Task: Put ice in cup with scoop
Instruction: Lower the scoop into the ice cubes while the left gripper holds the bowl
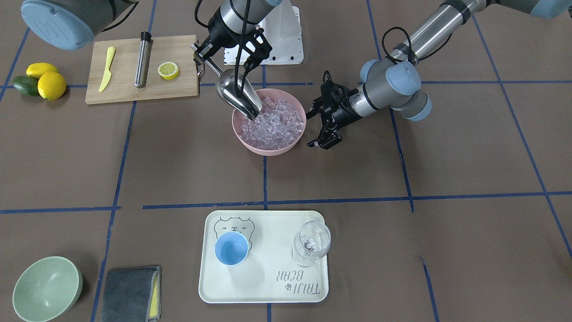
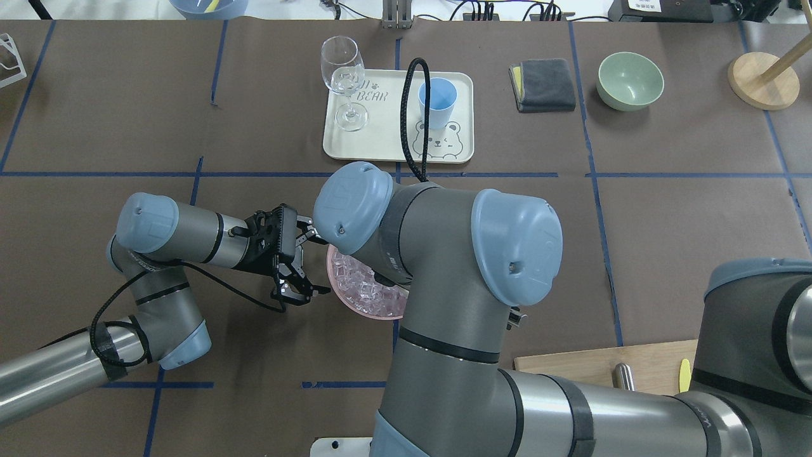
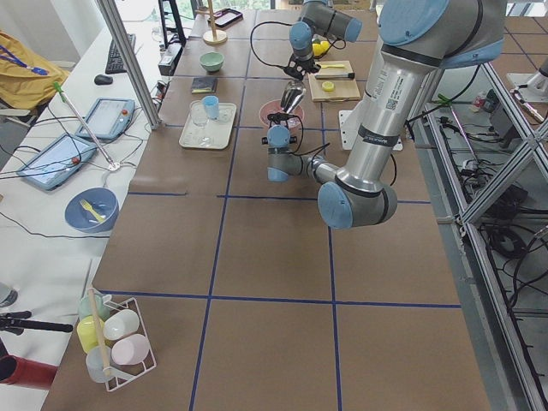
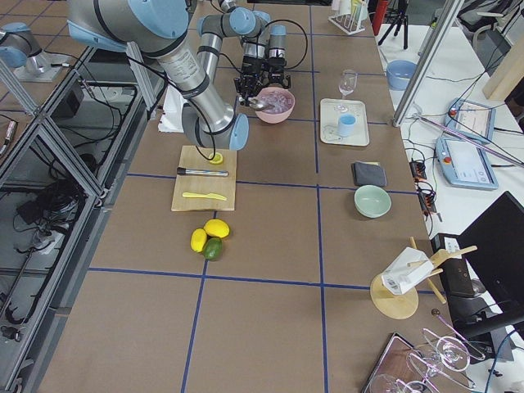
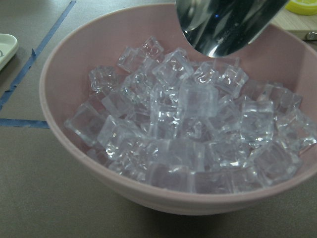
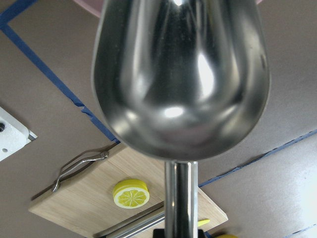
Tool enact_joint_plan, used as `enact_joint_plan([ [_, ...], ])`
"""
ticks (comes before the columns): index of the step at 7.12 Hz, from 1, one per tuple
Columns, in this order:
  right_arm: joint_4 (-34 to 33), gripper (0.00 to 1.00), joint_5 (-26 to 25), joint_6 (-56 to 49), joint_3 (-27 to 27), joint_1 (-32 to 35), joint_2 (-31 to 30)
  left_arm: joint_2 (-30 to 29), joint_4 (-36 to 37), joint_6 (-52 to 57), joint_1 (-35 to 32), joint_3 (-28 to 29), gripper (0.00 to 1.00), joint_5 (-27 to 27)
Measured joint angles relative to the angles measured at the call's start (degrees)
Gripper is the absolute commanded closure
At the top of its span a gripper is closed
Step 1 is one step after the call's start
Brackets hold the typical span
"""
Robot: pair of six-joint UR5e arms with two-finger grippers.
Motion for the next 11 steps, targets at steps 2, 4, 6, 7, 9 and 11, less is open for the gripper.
enact_joint_plan([
  [2, 0.06, 1.0, -0.08, -0.28, -4.4, -0.38, 2.34, -0.07, 0.0, -0.04, 0.0, 0.0, 0.0, 0.0],
  [4, 0.32, 1.0, -0.28, -0.33, -6.7, -0.55, 3.48, -0.12, 0.0, -0.02, 0.0, 0.0, 0.0, 0.0],
  [6, 1.81, 1.0, -1.13, -0.37, -8.05, -0.84, 3.36, -0.23, 0.0, -0.04, 0.0, 0.0, 0.0, 0.0],
  [7, 3.62, 1.0, -1.37, -0.32, -8.79, -1.02, 3.05, -0.25, 0.0, -0.06, 0.02, 0.0, 0.0, 0.0],
  [9, 6.44, 1.0, -1.54, 0.28, -9.63, -1.37, 2.42, -0.27, 0.0, -0.09, 0.07, 0.0, 0.0, 0.0],
  [11, 9.34, 1.0, -1.62, 0.82, -9.66, -1.53, 1.29, -0.28, 0.0, -0.09, 0.08, 0.0, 0.0, 0.0],
])
